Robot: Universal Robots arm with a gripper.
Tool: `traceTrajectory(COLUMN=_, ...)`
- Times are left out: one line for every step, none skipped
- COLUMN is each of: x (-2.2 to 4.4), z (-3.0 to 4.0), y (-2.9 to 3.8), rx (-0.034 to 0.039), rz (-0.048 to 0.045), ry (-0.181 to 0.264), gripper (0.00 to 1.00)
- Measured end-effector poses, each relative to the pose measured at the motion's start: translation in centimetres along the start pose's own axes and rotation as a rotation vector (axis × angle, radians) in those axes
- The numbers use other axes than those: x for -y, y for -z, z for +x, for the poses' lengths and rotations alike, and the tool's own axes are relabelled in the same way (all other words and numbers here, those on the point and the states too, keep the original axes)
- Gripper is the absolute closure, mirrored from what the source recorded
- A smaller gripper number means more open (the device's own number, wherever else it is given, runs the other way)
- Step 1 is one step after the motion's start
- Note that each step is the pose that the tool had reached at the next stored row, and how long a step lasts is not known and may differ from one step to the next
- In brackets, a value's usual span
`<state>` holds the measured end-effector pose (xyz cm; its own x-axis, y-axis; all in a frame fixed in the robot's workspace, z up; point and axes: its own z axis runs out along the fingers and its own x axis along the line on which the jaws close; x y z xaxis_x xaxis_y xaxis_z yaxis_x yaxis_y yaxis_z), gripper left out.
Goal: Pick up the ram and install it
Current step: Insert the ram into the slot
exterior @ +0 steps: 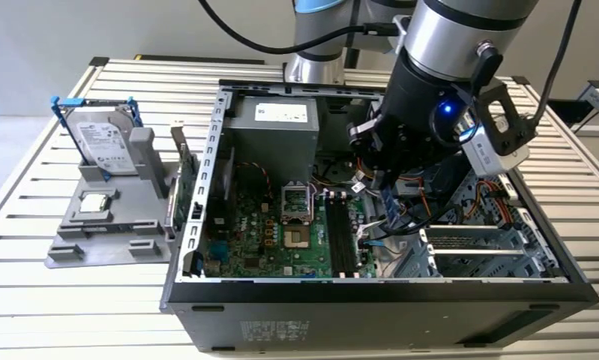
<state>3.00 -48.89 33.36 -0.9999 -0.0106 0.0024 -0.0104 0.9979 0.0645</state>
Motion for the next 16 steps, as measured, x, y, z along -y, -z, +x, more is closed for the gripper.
traceTrajectory(x=0.0, z=0.01, y=-0.06, rx=0.0004, rz=0.0, ry=-0.003, gripper=1.0)
traceTrajectory(x=0.01, z=0.05, y=-0.13, rx=0.001, rz=-0.0002, ry=-0.008, gripper=1.0)
traceTrajectory(x=0.01, z=0.09, y=-0.19, rx=0.0016, rz=-0.0001, ry=-0.013, gripper=1.0)
traceTrajectory(x=0.02, z=0.12, y=-0.26, rx=0.0022, rz=-0.0002, ry=-0.018, gripper=1.0)
traceTrajectory(x=0.02, z=0.15, y=-0.32, rx=0.0028, rz=-0.0002, ry=-0.022, gripper=1.0)
traceTrajectory(x=0.03, z=0.18, y=-0.41, rx=0.0034, rz=-0.0003, ry=-0.026, gripper=1.0)
traceTrajectory(x=0.03, z=0.21, y=-0.49, rx=0.0038, rz=-0.0003, ry=-0.029, gripper=1.0)
traceTrajectory(x=0.04, z=0.23, y=-0.57, rx=0.0041, rz=-0.0001, ry=-0.032, gripper=1.0)
traceTrajectory(x=0.04, z=0.24, y=-0.62, rx=0.0043, rz=-0.0001, ry=-0.035, gripper=1.0)
traceTrajectory(x=0.04, z=0.24, y=-0.67, rx=0.0043, rz=0.0, ry=-0.036, gripper=1.0)
traceTrajectory(x=0.05, z=0.25, y=-0.72, rx=0.0044, rz=-0.0001, ry=-0.036, gripper=1.0)
traceTrajectory(x=0.05, z=0.26, y=-0.77, rx=0.0045, rz=-0.0001, ry=-0.037, gripper=1.0)
traceTrajectory(x=0.05, z=0.28, y=-0.83, rx=0.0046, rz=-0.0002, ry=-0.038, gripper=1.0)
traceTrajectory(x=0.06, z=0.3, y=-0.91, rx=0.0048, rz=-0.0003, ry=-0.039, gripper=1.0)
traceTrajectory(x=0.06, z=0.31, y=-0.97, rx=0.0052, rz=-0.0002, ry=-0.039, gripper=1.0)
traceTrajectory(x=0.06, z=0.32, y=-1.01, rx=0.006, rz=-0.0001, ry=-0.04, gripper=1.0)
